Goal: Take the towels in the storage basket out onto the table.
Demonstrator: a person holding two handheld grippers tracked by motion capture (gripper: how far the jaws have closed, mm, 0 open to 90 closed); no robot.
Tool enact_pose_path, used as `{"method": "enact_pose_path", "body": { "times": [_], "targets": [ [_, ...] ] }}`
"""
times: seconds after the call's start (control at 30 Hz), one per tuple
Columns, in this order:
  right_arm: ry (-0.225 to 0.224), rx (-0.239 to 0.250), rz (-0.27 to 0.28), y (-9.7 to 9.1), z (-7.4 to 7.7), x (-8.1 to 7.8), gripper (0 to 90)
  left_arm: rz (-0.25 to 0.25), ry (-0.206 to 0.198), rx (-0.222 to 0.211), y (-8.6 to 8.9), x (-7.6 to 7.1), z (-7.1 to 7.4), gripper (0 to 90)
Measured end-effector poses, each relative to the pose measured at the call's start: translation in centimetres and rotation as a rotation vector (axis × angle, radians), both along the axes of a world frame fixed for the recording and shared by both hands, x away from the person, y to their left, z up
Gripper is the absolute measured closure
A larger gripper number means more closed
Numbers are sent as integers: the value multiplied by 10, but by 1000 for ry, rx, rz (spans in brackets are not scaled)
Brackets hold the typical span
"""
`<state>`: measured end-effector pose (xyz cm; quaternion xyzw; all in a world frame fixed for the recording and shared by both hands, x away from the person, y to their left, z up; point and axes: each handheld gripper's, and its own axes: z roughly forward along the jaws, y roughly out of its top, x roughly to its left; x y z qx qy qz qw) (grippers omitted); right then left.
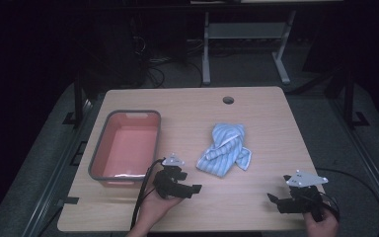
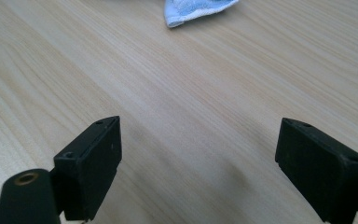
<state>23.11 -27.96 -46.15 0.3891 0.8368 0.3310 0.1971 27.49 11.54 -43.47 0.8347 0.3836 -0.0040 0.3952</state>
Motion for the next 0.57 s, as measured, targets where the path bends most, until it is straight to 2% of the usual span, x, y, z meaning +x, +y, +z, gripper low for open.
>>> {"method": "enact_pose_path", "body": {
  "times": [0.37, 0.43, 0.5, 0.57],
  "targets": [
    [-2, -5, 4, 3, 0, -1, 139, -10, -2, -10, 4, -16, -6, 253],
    [-3, -7, 10, 3, 0, -1, 139, -15, -19, -1, 5, -19, -8, 251],
    [-5, -8, 12, 3, 1, -2, 139, -14, -14, -8, 6, -23, -10, 250],
    [-5, 0, 13, 3, 2, -3, 139, -25, -37, 16, 5, -26, -10, 249]
  ]
}}
